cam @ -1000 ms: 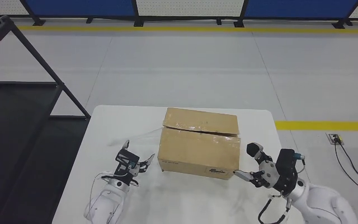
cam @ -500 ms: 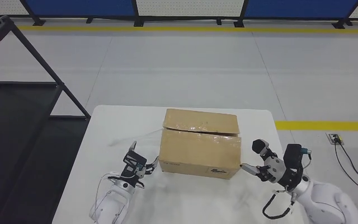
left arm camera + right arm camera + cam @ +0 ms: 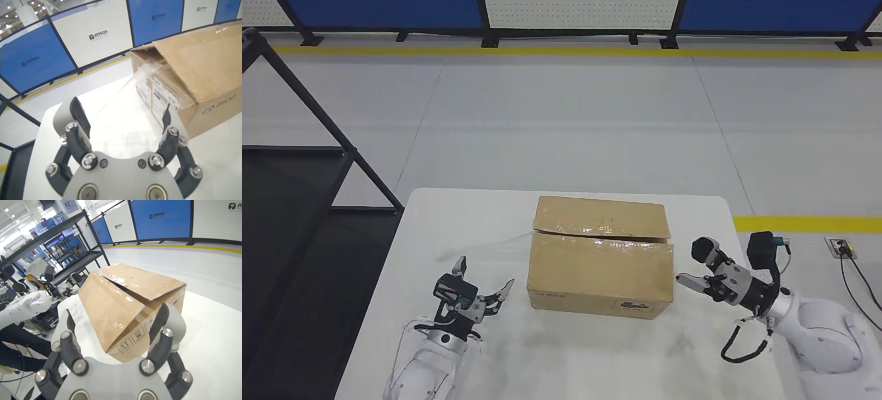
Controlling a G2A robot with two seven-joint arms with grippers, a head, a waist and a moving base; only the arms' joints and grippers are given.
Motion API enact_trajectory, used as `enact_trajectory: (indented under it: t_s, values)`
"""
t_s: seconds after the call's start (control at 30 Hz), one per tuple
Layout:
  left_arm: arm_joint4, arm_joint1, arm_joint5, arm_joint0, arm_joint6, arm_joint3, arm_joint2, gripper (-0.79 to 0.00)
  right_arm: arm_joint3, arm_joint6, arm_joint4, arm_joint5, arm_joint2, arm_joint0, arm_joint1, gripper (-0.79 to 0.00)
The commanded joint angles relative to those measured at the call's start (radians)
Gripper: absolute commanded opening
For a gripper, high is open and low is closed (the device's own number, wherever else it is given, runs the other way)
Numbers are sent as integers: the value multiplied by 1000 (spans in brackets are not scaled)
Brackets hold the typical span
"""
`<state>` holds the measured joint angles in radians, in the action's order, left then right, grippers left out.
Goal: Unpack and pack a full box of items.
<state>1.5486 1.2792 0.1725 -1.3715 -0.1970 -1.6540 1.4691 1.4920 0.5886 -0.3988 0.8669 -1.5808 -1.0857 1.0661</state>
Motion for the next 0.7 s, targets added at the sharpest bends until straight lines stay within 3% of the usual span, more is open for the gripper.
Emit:
enact_trajectory:
  t_s: [0.0, 0.2, 0.67]
  values:
    - [-29, -2, -1, -17, -19, -4, 23, 0, -41, 48, 79, -19, 19, 35, -3, 0]
    - [-164, -8, 69, -56, -74, -7, 94, 0, -149, 169, 267, -36, 74, 130, -9, 0]
    - [-164, -8, 69, -56, -74, -7, 94, 0, -273, 347, 434, 4, 174, 223, -22, 0]
